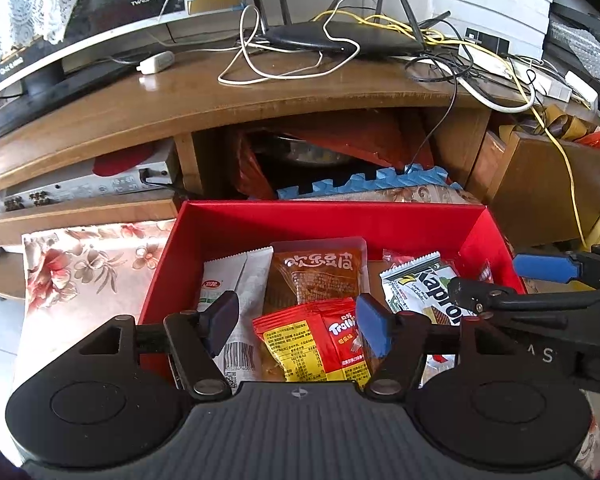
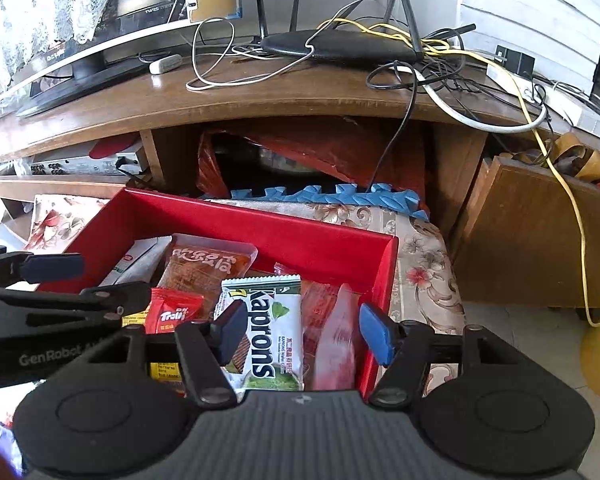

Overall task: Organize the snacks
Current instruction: 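Lower both packets into the red box and open both grippers, then move both grippers back from the box toward the remaining packets on the table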

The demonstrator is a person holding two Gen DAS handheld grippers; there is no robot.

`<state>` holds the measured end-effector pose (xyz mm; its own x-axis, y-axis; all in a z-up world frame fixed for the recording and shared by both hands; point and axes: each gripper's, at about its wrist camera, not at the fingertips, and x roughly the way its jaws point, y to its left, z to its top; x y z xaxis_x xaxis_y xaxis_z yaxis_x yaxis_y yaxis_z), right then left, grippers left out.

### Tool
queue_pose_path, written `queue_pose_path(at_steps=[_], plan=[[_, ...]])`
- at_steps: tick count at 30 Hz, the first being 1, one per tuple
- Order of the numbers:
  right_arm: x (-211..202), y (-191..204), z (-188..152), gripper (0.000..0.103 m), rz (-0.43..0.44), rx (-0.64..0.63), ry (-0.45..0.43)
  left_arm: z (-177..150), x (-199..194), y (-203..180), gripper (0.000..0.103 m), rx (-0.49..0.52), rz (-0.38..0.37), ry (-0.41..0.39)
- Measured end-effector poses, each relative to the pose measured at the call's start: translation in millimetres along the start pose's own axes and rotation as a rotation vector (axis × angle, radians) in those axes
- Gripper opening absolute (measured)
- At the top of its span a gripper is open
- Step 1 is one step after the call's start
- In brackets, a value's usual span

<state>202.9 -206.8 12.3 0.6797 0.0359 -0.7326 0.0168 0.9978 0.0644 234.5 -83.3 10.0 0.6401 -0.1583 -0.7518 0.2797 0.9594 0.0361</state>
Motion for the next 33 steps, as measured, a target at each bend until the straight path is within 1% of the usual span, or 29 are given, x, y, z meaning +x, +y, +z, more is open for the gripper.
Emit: queue_pose_path(at_steps=[10,18,26,30,33], plan=[[-7,6,0,0.069,0.026,-0.007,-0.006,-4,-8,12,0.074,-0.016,0.012,0.001],[-12,20,-3,0.069,0.064,-0.040,-0.005,-15,-19,26,0.075,-0.020,0.030,0.009],[-19,45,-12,0.069,0.112,-0.095,0.006,-35,-38,56,0.076,-0.069,0.061,0.024],[-24,59,-18,0.069,0.137,-0.130,0.008,-50,-44,70,0.077,-0.102,0.066,0.052],[-26,69,-23,0.070,0.153,-0.150,0.017,-63,-49,76,0.077,-0.104,0.080,0.075]])
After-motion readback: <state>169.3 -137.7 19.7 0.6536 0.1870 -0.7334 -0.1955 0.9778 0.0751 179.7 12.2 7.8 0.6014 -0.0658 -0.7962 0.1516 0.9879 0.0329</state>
